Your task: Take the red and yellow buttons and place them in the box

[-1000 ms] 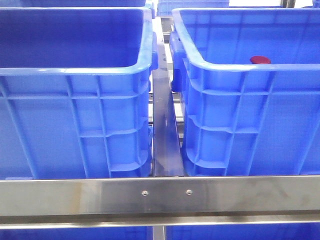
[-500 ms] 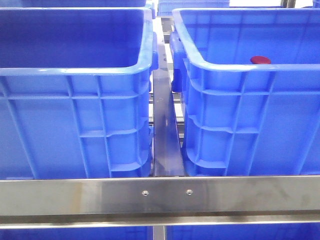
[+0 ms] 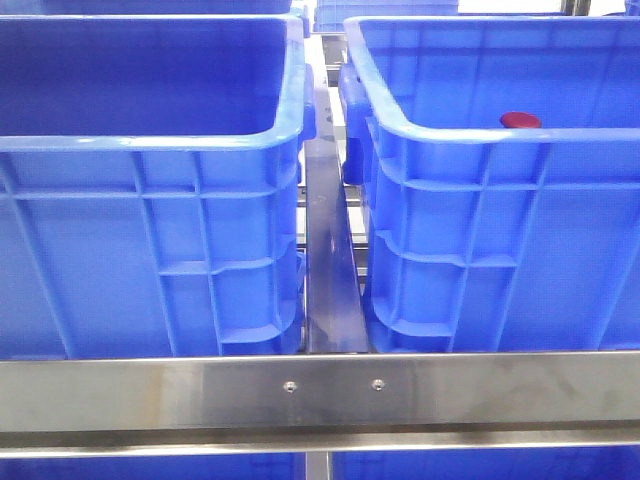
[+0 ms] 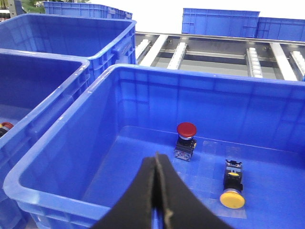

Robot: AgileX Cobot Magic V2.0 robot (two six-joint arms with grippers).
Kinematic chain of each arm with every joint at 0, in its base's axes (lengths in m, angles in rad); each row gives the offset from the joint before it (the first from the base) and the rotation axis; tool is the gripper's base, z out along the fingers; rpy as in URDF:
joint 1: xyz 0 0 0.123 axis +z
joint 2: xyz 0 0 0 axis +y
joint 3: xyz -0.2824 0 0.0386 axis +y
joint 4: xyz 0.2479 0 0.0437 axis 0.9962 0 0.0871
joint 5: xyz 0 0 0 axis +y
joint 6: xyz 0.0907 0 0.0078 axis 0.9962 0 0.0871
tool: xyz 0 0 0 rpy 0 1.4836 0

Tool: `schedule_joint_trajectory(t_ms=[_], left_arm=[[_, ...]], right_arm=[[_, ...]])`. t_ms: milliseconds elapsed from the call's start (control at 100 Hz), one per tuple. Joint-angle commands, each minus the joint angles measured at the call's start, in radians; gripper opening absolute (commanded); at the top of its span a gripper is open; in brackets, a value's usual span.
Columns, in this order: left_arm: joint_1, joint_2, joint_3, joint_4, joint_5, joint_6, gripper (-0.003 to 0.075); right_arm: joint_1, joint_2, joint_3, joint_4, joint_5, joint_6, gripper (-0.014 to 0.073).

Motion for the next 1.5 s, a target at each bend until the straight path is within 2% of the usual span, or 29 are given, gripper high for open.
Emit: schedule_joint_trajectory(t_ms=[0, 210, 300, 350, 480, 520, 560, 710, 1490], left_arm=[[0.009, -0.033, 0.029, -0.004, -0.137, 0.003, -0.002], [0.008, -0.231, 0.22, -0.004, -0.281, -0.012, -0.002], [0.038, -0.32, 0.307, 0.016, -0.313, -0.033, -0.002], [0.067, -0.367, 0.347, 0.062, -0.311, -0.077, -0.002], [0.147, -0.509, 0.446, 0.261, -0.288, -0.291, -0.002], [0.162, -0.547, 0.468, 0.281, -0.286, -0.303, -0.002], [0.173, -0.56, 0.464, 0.281, -0.212, -0.303, -0.002], [0.177, -0.554, 0.466, 0.279, -0.13, -0.303, -0.002], [0.177, -0.554, 0.466, 0.275, -0.13, -0.303, -0.002]], right_arm=[[-0.005, 0.007, -0.026, 0.023, -0.036, -0.004, -0.007], [-0.005, 0.007, -0.026, 0.023, -0.035, -0.004, -0.007], [-0.005, 0.007, -0.026, 0.023, -0.035, -0.004, -0.007], [-0.005, 0.007, -0.026, 0.023, -0.034, -0.004, -0.007], [-0.005, 0.007, -0.026, 0.023, -0.033, -0.004, -0.007], [-0.005, 0.007, -0.026, 0.023, -0.033, -0.004, -0.007], [-0.005, 0.008, -0.026, 0.023, -0.034, -0.004, -0.007], [-0.005, 0.008, -0.026, 0.023, -0.032, -0.004, -0.007], [-0.005, 0.008, -0.026, 0.023, -0.029, -0.004, -0.007]])
